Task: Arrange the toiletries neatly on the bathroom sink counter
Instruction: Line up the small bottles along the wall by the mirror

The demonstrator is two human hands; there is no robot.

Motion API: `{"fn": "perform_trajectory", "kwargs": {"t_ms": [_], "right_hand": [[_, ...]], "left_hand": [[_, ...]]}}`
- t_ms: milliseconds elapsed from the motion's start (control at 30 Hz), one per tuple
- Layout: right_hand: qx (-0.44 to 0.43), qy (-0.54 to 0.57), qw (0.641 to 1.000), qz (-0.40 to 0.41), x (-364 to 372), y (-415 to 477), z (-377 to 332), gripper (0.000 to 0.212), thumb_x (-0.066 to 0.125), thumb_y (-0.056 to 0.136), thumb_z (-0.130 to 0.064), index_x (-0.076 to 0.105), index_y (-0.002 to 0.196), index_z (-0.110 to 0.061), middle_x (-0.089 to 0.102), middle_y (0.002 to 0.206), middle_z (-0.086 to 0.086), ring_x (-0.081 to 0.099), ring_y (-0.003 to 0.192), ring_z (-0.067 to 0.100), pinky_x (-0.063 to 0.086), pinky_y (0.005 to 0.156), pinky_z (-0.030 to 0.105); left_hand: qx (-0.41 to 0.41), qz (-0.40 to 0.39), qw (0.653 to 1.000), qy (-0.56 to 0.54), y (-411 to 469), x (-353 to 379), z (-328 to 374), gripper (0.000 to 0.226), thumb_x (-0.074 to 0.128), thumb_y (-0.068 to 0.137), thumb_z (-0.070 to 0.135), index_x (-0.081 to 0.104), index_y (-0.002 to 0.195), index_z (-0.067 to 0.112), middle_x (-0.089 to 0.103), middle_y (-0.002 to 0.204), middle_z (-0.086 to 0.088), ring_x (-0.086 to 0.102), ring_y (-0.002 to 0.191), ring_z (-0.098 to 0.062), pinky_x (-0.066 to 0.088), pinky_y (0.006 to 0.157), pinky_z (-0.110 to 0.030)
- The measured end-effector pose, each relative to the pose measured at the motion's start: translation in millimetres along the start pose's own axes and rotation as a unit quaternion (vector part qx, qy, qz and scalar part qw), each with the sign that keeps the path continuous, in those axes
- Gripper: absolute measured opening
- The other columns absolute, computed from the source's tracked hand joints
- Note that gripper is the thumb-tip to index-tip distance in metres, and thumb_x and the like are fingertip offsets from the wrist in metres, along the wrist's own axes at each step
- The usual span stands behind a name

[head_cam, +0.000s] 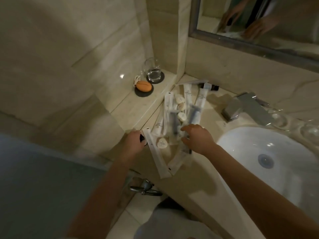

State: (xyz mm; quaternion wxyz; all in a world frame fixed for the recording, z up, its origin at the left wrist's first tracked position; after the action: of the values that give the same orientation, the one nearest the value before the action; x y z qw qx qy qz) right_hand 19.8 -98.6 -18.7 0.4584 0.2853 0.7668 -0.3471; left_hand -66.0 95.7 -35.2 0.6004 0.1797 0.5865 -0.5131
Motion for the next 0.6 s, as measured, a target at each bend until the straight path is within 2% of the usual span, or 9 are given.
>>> {"fn": "perform_trajectory", "kwargs": {"t_ms": [100,267,467,600], "right_hand": [[0.007,0.017,1.000,0.000,-3.4,8.2,-0.5,0.040,0.052,0.091,-0.030,0.051,0.129,-0.020,0.058,0.126,0.007,0.054,0.114,0.027,0.048,0.092,0.040],[0.028,0.069,0.997,0.022,-17.7,29.0,12.5,0.039,0.055,0.090,-0.028,0.053,0.128,-0.018,0.060,0.124,0.009,0.056,0.112,0.028,0.050,0.091,0.039],[0.061,0.086,0.993,0.051,-51.6,70.7,55.3,0.045,0.057,0.089,-0.026,0.049,0.132,-0.015,0.057,0.129,0.011,0.057,0.113,0.028,0.048,0.089,0.037],[0.111,0.064,0.990,0.052,-73.9,102.7,94.8,0.052,0.055,0.092,-0.028,0.040,0.139,-0.013,0.051,0.136,0.014,0.052,0.119,0.032,0.047,0.093,0.039]], "left_hand": [[0.008,0.008,0.999,-0.031,1.0,-4.4,1.9,0.025,0.052,0.093,0.021,0.056,0.105,0.000,0.055,0.111,-0.017,0.055,0.099,-0.029,0.040,0.079,-0.032],[0.010,0.054,0.995,-0.087,15.7,-28.0,19.2,0.032,0.053,0.092,0.029,0.056,0.101,-0.001,0.056,0.099,-0.016,0.058,0.093,-0.029,0.045,0.077,-0.036],[0.068,0.100,0.985,-0.123,54.9,-68.3,70.8,0.029,0.058,0.089,0.031,0.052,0.083,0.004,0.051,0.083,-0.009,0.052,0.078,-0.024,0.036,0.064,-0.031],[0.100,0.101,0.981,-0.130,85.6,-85.2,110.0,0.031,0.059,0.088,0.034,0.049,0.078,0.006,0.052,0.081,-0.011,0.054,0.079,-0.028,0.036,0.063,-0.032]]}}
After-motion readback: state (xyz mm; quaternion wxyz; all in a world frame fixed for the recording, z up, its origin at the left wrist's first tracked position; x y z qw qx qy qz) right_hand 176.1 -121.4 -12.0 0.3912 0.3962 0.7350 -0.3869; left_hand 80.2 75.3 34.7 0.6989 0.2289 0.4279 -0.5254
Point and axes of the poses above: each hand's wrist, its own y-axis towards the middle knuckle, its own x-axis out of the palm, z = x × y, the point moved 10 cm from there along y, towards the middle knuckle
